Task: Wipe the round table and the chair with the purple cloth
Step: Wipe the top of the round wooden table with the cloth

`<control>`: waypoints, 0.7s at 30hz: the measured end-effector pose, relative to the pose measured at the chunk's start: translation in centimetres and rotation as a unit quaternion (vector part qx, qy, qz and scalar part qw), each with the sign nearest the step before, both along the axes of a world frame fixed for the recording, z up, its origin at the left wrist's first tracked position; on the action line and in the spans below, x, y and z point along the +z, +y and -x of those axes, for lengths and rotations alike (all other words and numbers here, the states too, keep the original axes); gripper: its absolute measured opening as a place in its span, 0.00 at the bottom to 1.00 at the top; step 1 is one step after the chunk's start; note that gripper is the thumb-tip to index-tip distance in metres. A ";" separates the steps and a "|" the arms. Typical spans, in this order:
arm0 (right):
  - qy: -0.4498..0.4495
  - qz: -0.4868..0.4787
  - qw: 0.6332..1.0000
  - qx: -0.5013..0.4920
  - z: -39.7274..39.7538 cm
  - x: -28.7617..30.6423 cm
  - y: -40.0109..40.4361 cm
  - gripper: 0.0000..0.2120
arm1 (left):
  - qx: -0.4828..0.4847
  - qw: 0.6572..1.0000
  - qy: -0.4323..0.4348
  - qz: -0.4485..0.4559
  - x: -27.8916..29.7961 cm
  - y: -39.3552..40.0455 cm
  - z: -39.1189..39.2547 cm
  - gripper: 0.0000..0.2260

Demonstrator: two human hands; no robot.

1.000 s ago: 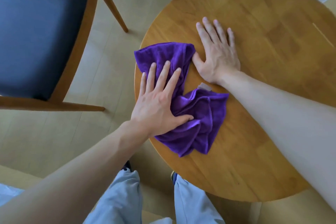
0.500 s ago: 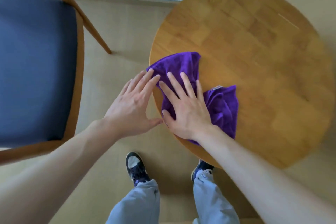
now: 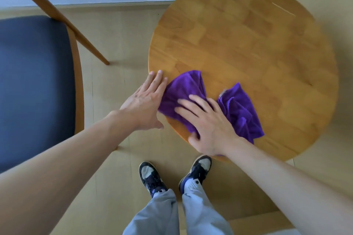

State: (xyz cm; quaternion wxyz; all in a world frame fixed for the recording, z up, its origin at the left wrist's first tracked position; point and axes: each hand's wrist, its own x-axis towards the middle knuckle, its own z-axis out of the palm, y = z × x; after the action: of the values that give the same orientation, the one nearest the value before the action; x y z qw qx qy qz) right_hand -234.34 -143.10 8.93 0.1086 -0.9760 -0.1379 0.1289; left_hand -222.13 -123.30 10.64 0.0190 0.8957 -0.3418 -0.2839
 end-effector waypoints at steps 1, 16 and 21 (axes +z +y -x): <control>0.002 -0.008 0.999 -0.043 -0.9 0.0 1.1 0.36 | 0.003 1.000 -0.002 -0.004 0.0 -0.3 0.2 0.65; -0.010 -0.023 0.998 0.055 5.5 -0.3 -3.0 0.27 | 0.043 0.997 -0.050 -0.035 0.7 -1.9 1.9 0.65; 0.015 -0.006 1.000 -0.014 1.0 0.0 1.7 0.46 | 0.039 0.995 -0.079 -0.037 0.6 -2.1 1.9 0.55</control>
State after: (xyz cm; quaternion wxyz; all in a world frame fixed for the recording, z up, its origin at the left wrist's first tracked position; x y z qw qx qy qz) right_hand -235.33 -141.42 8.91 0.1182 -0.9752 -0.1229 0.1412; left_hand -224.03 -125.36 11.27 -0.0304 0.9282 -0.2957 -0.2239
